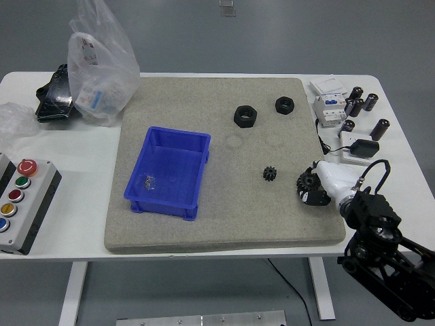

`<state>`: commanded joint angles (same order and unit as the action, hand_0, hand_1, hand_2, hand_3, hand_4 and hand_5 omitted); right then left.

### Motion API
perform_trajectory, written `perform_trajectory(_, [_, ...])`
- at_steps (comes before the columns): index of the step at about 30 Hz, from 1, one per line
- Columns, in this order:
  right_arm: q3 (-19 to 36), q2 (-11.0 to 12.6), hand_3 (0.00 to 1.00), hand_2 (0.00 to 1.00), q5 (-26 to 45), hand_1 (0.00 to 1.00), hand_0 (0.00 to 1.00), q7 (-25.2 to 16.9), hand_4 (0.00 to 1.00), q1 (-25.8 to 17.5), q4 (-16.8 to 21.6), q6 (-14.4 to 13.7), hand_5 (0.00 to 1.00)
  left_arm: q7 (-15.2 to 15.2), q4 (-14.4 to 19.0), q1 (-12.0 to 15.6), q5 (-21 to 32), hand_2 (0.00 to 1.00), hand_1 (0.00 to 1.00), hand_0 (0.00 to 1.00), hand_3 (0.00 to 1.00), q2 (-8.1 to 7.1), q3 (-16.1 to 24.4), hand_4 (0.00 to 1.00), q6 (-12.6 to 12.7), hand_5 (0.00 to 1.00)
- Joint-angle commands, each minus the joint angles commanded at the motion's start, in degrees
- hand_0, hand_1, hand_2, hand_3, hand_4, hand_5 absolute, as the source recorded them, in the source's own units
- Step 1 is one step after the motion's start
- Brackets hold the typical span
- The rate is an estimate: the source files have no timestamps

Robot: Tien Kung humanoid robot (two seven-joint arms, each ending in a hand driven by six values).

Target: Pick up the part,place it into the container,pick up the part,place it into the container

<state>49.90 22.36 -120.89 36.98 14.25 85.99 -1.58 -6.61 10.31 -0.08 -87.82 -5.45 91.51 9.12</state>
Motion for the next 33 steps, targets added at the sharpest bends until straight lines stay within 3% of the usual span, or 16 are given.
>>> perform_trajectory(9, [-3.76, 0.17, 0.585, 0.514, -1.59, 0.586, 0.437, 0.0, 0.513, 5.5, 2.55, -3.11, 0.002, -0.11, 0.0, 0.0, 0.11, 0.554, 0.564, 0.627, 0.613, 0.03, -0.05, 0.687, 0.04, 0.276])
perform_trajectory(13, [-7.89, -1.37, 0.585, 0.513, 0.89, 0.585, 0.437, 0.0, 0.514, 9.83, 2.17, -6.85, 0.004, -0.21, 0.0, -0.04, 0.07, 0.554, 0.564, 0.627, 0.613, 0.04, -0.12, 0.686, 0.05, 0.276])
perform_trajectory(19, [-15.04, -5.53, 0.587, 0.517, 8.81, 0.572, 0.414, -0.2, 0.519, 17.13, -0.1, -15.33, 0.002, -0.48, 0.0, 0.03, 0.04, 0.554, 0.565, 0.627, 0.613, 0.13, -0.16, 0.686, 0.07, 0.276])
perform_trajectory(24, [-20.5, -7.83, 0.587, 0.517, 15.32, 0.572, 0.414, -4.08, 0.519, 21.63, -1.97, -21.56, 0.002, -0.72, 0.0, 0.15, -0.01, 0.554, 0.565, 0.627, 0.613, 0.17, -0.05, 0.686, 0.13, 0.276])
perform_trajectory(25, [-21.55, -8.14, 0.628, 0.578, 16.57, 0.6, 0.461, -4.67, 0.399, 22.34, -2.25, -22.12, 0.026, -0.75, 0.0, 0.17, -0.02, 0.554, 0.564, 0.627, 0.612, 0.17, -0.03, 0.687, 0.14, 0.277])
perform_trajectory(30, [-26.37, -9.12, 0.628, 0.578, 22.41, 0.6, 0.461, -6.42, 0.399, 25.32, -2.73, -20.18, 0.026, -0.85, 0.0, 0.15, -0.01, 0.554, 0.564, 0.627, 0.612, 0.16, -0.04, 0.687, 0.15, 0.277])
perform_trajectory(31, [-27.22, -9.18, 0.804, 0.715, 23.57, 0.699, 0.528, -6.64, 0.376, 25.76, -2.6, -19.65, 0.155, -0.86, 0.0, 0.14, -0.02, 0.554, 0.563, 0.627, 0.611, 0.17, -0.04, 0.687, 0.15, 0.277])
perform_trajectory(33, [-28.43, -9.22, 0.804, 0.715, 25.25, 0.699, 0.528, -7.06, 0.376, 26.41, -2.42, -18.96, 0.155, -0.88, 0.0, 0.12, -0.04, 0.554, 0.563, 0.627, 0.611, 0.18, -0.07, 0.687, 0.13, 0.277])
